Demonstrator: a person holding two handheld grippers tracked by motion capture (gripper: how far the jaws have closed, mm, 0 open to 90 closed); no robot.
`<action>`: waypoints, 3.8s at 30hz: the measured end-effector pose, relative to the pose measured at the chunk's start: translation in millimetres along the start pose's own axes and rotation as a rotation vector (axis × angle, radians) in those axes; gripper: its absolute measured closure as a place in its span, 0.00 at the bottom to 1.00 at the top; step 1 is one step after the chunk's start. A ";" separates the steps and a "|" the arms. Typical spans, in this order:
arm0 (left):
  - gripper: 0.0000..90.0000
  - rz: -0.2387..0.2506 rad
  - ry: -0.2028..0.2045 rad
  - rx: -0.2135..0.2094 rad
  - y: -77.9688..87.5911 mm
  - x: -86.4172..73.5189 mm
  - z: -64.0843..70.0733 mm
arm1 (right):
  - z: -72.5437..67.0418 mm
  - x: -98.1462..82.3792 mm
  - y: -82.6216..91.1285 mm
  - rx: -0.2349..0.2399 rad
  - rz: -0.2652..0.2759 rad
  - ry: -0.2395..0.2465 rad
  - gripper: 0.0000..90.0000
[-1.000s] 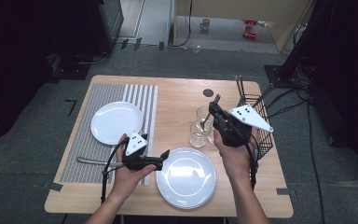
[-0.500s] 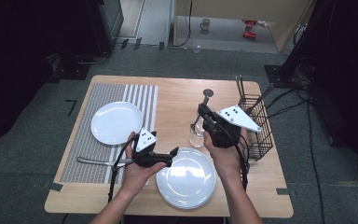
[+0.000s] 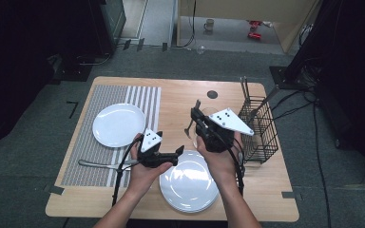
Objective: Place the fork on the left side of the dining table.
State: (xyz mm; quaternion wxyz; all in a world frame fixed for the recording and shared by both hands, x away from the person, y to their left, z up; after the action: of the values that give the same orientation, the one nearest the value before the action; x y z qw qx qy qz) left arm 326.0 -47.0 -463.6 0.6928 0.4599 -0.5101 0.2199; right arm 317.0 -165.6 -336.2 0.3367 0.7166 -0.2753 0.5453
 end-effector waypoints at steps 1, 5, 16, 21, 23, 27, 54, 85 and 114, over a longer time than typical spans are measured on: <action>0.07 0.000 -0.003 -0.002 -0.1 0.4 0.7 | -1.6 0.1 -0.7 0.004 0.002 0.000 0.97; 0.14 0.009 -0.016 -0.001 -0.4 1.9 4.3 | -6.7 0.1 -3.1 0.013 0.005 -0.004 0.97; 0.23 0.033 -0.027 -0.023 -1.3 7.0 12.2 | -14.9 -3.6 -8.6 0.027 0.006 -0.019 0.97; 0.40 0.051 -0.035 0.002 -1.9 9.0 14.4 | -16.4 -7.1 -10.9 0.028 0.006 -0.029 0.97; 0.46 0.068 -0.082 0.041 -1.1 9.8 16.5 | -16.9 -8.3 -11.5 0.026 0.005 -0.033 0.97; 0.58 0.050 -0.067 0.070 -2.8 11.1 15.3 | -17.6 -9.8 -12.4 0.025 0.007 -0.040 0.97; 1.00 0.008 0.138 -0.094 2.1 12.9 -9.5 | -21.2 -31.1 -10.5 0.170 0.001 0.020 0.84; 0.77 0.006 0.152 -0.164 4.9 11.0 -8.2 | -19.4 -51.8 -25.3 0.180 -0.029 0.063 0.95; 0.41 0.156 0.031 -0.049 42.4 47.0 -33.5 | -10.3 -64.2 -24.2 0.133 -0.054 0.050 0.94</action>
State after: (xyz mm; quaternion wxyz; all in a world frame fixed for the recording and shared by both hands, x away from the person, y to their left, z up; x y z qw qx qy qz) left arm 328.1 -5.4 -405.2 0.6923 0.3984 -0.5388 0.2677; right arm 312.9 -140.7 -400.8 0.3097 0.7307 -0.2103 0.5708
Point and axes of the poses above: each handheld gripper's, and its own axes: y roughly backward along the jaws, x roughly out of its top, z roughly to its right, the point moved 7 cm from there along -y, roughly forward along the jaws, and after that the axes turned 12 degrees about x, right-handed, at the moved point
